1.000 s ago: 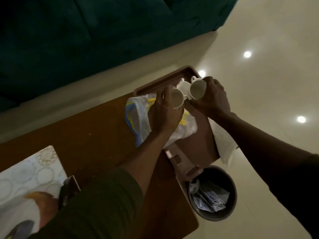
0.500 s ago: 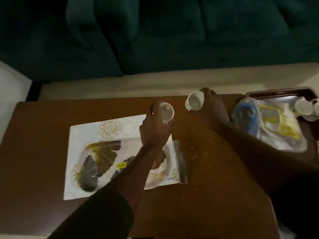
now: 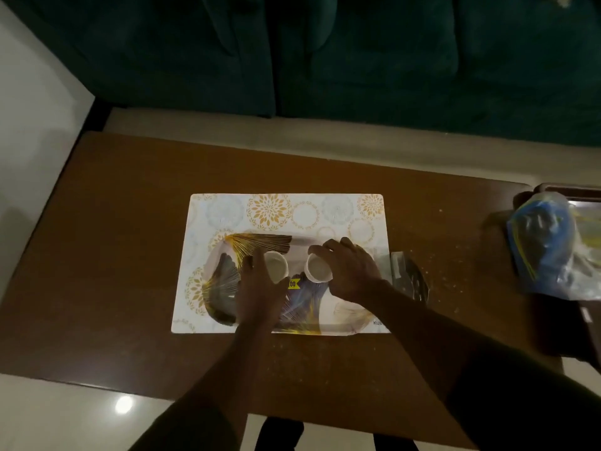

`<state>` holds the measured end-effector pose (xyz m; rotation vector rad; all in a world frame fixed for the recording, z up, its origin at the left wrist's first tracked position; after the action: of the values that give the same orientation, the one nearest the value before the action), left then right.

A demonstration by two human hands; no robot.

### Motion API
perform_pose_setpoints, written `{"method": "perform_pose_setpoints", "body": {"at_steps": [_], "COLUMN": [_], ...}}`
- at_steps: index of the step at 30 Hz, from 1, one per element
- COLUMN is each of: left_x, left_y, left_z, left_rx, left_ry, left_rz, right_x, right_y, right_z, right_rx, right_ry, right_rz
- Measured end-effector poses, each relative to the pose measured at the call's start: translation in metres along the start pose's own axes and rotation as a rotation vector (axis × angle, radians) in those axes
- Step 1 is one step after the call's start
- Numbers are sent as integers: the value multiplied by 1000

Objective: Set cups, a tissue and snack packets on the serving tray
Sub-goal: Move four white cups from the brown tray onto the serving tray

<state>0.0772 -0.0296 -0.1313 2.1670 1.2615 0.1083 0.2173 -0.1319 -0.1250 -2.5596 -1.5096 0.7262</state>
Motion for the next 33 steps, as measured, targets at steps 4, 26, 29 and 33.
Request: {"method": "perform_pose_setpoints", "body": {"at_steps": [4, 26, 29, 33], "left_x": [5, 14, 19, 28], "left_y": [3, 6, 9, 21], "left_z": [3, -9, -6, -1], "left_rx": [-37, -21, -79, -110], "left_ry": [-62, -115, -90, -86], "left_rz": [-26, 153, 136, 141], "right_x": [-2, -35, -25, -11], "right_y": [-7, 1, 0, -2], "right_z": [0, 5, 4, 2], "right_rx": [-62, 429, 482, 495], "right_ry": [42, 371, 369, 322], "right_rz": [-39, 379, 371, 371]}}
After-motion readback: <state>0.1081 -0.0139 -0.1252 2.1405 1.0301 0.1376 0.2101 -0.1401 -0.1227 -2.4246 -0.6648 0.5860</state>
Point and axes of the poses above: each hand's wrist, its own x-axis towards the middle knuckle, its own z-axis out of the palm, y = z × x, the point moved 8 cm from there along x, towards the middle knuckle, and after that the axes turned 2 degrees about z, right-handed, at the moved point
